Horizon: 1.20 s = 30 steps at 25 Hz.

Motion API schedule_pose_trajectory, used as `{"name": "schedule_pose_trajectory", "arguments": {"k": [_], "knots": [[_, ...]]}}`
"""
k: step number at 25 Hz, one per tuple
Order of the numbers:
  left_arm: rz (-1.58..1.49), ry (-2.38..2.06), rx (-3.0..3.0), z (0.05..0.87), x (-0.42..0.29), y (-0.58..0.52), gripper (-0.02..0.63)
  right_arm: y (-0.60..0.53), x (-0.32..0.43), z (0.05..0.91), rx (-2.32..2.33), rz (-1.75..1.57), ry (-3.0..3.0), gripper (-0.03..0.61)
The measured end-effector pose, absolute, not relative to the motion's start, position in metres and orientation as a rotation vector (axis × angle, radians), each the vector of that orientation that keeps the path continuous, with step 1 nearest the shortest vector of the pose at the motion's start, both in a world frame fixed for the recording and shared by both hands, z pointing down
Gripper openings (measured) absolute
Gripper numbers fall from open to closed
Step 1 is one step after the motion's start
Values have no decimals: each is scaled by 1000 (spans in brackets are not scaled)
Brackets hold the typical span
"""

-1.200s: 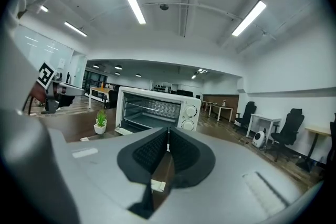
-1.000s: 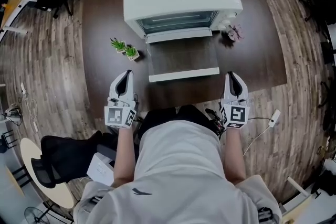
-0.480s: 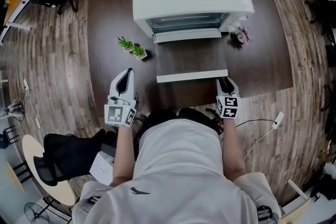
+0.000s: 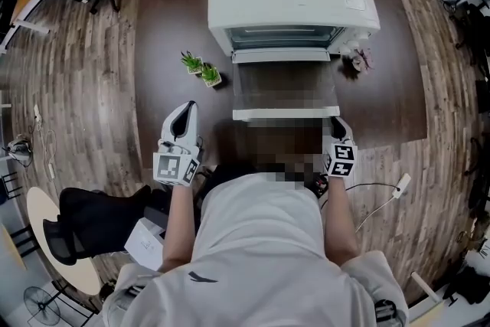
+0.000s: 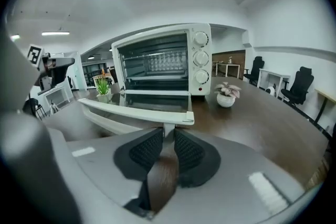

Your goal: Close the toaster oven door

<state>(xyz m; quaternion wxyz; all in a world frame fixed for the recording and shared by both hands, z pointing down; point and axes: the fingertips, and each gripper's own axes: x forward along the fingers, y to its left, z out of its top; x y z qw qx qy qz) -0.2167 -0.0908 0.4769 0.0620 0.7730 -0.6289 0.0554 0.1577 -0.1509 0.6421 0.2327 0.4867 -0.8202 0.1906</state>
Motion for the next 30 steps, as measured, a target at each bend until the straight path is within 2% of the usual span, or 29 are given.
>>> {"name": "schedule_pose_trajectory", "arguments": {"k": [10,13,14,16,21,30], "knots": [[172,-1914,2342,474,-218,-95,4,-211,137,498,1506,118,-2407,77],[167,-1926,2334,472,-220,-96,3,-240,125,468,1562,19,-2463,55],[164,-1930,2330,471,-221,-95,5,-249,120,460,1574,-34,-2481,3],[157,-1940,2320,471,-224,-95,3,-269,115,446,1620,-130,-2497,2],[145,-1968,2282,474,-234,-85,3,-309,120,474,1608,10,-2407,3],[111,-1998,2245,477,-247,-77,5,-265,104,450,1550,-4,-2570,3]]}}
